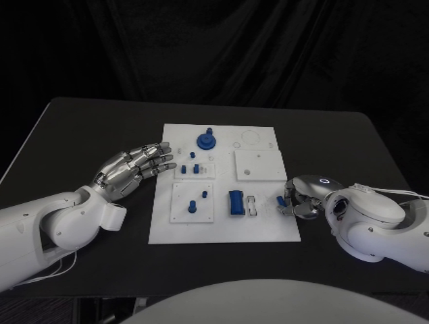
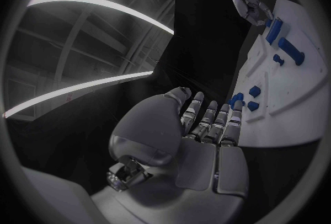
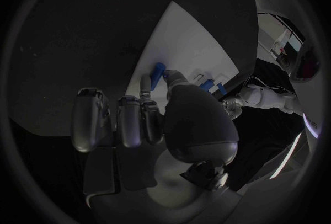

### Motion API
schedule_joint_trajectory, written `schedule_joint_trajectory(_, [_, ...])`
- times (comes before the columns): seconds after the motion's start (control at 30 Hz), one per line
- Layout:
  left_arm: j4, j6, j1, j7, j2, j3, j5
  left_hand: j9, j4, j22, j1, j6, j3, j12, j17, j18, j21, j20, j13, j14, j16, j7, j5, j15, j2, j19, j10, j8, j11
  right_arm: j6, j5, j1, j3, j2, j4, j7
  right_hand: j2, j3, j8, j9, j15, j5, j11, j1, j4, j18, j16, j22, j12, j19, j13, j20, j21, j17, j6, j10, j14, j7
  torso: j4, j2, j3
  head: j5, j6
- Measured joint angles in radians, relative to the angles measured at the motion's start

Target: Assemble the parts on the task board

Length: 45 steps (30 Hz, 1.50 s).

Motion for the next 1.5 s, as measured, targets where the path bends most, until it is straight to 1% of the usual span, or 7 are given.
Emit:
schedule_joint_trajectory(0.1, [0.000, 0.001, -0.001, -0.001, 0.000, 0.000, 0.000, 0.000, 0.006, -0.001, 0.000, 0.000, 0.006, 0.012, 0.000, 0.000, 0.000, 0.000, 0.002, 0.000, 0.004, 0.000, 0.000, 0.000, 0.000, 0.000, 0.005, 0.000, 0.005, -0.001, -0.004, -0.001, 0.002, 0.008, -0.004, 0.000, -0.004, 0.050, -0.006, 0.006, -0.008, 0.026, -0.006, 0.052, -0.026, 0.000, 0.000, 0.000, 0.000, 0.002, 0.000, -0.005, 0.000, 0.000, 0.020, 0.000, 0.000, -0.009, -0.0003, 0.000, 0.0002, 0.000, 0.000])
schedule_joint_trajectory(0.17, [-0.001, 0.002, -0.002, -0.001, 0.001, 0.000, 0.000, 0.000, 0.007, -0.003, 0.000, 0.007, 0.013, 0.021, 0.000, 0.000, 0.000, 0.000, 0.003, 0.000, 0.008, 0.000, 0.000, 0.000, 0.000, 0.000, 0.011, 0.000, 0.011, -0.003, -0.006, -0.001, 0.004, 0.012, -0.007, 0.000, -0.018, 0.129, -0.029, 0.008, -0.007, -0.061, -0.006, 0.084, -0.039, 0.000, 0.000, 0.000, 0.000, 0.002, 0.000, -0.012, 0.000, 0.000, 0.033, 0.000, 0.000, -0.005, -0.0007, 0.000, 0.0005, 0.000, 0.000])
schedule_joint_trajectory(0.23, [-0.001, 0.003, -0.002, -0.002, 0.001, 0.000, 0.000, 0.000, 0.009, -0.004, -0.004, 0.007, 0.014, 0.027, 0.000, 0.000, 0.000, 0.000, 0.004, 0.000, 0.008, 0.000, 0.000, 0.000, -0.004, 0.000, 0.020, 0.004, 0.009, -0.005, -0.009, 0.000, 0.005, 0.015, -0.009, -0.001, -0.034, 0.208, -0.039, 0.010, -0.007, -0.102, -0.006, 0.099, -0.038, 0.000, 0.000, 0.000, 0.000, 0.002, 0.000, -0.012, 0.000, 0.000, 0.041, 0.000, 0.000, -0.001, -0.0011, 0.000, 0.0006, 0.000, 0.000])
schedule_joint_trajectory(0.37, [-0.001, 0.005, -0.005, -0.002, 0.001, 0.000, 0.000, 0.000, 0.011, -0.004, -0.005, 0.007, 0.017, 0.035, 0.000, 0.000, 0.000, 0.000, 0.004, 0.000, 0.008, 0.000, 0.000, 0.000, -0.005, 0.000, 0.020, 0.004, 0.010, -0.010, -0.013, 0.000, 0.005, 0.021, -0.017, -0.001, -0.079, 0.299, -0.035, 0.046, -0.007, -0.096, -0.006, 0.083, 0.027, 0.000, 0.000, 0.000, 0.000, 0.002, 0.000, -0.012, 0.000, 0.000, 0.046, 0.000, 0.000, 0.003, -0.0013, 0.000, 0.0011, 0.001, 0.000])
schedule_joint_trajectory(0.6, [-0.001, 0.006, -0.007, -0.003, 0.001, 0.000, 0.000, 0.000, 0.011, -0.004, -0.005, 0.007, 0.017, 0.035, 0.000, 0.000, 0.000, 0.000, 0.004, 0.000, 0.008, 0.000, 0.000, 0.000, -0.005, 0.000, 0.020, 0.004, 0.010, -0.031, -0.014, -0.003, 0.002, 0.024, -0.022, 0.005, -0.126, 0.421, -0.023, 0.082, -0.007, -0.113, -0.006, 0.036, -0.029, 0.000, 0.000, 0.000, 0.000, 0.002, 0.000, -0.012, 0.007, 0.000, 0.047, 0.000, 0.000, 0.002, -0.0018, 0.001, 0.0012, 0.004, 0.000])
schedule_joint_trajectory(1.0, [-0.002, 0.009, -0.010, -0.003, 0.000, 0.000, 0.000, 0.000, 0.008, -0.004, -0.005, 0.007, 0.019, 0.035, 0.000, 0.000, 0.000, 0.000, 0.004, 0.000, 0.008, 0.000, 0.000, 0.000, -0.005, 0.000, 0.020, 0.004, 0.010, -0.154, 0.173, -0.011, -0.005, 0.024, 0.006, 0.100, -0.146, 0.505, -0.028, 0.099, -0.009, -0.139, -0.013, -0.041, -0.094, 0.000, 0.009, 0.000, 0.000, 0.002, 0.000, -0.012, 0.026, 0.000, 0.056, 0.000, 0.001, 0.011, -0.0011, 0.002, 0.0012, 0.005, 0.000])
schedule_joint_trajectory(1.5, [-0.004, 0.010, -0.011, -0.004, 0.004, 0.000, 0.000, 0.000, 0.008, -0.004, -0.005, 0.007, 0.019, 0.035, 0.000, 0.000, 0.000, 0.000, 0.004, 0.000, 0.008, 0.000, 0.000, 0.000, -0.005, 0.000, 0.020, 0.004, 0.009, -0.267, 0.565, -0.011, -0.003, 0.047, 0.016, 0.244, -0.131, 0.477, -0.057, 0.106, -0.014, -0.104, -0.014, -0.105, -0.070, 0.000, 0.009, 0.000, 0.000, 0.002, 0.000, -0.012, 0.026, 0.000, 0.074, 0.000, 0.001, -0.007, 0.0004, 0.001, 0.0003, 0.008, 0.000])
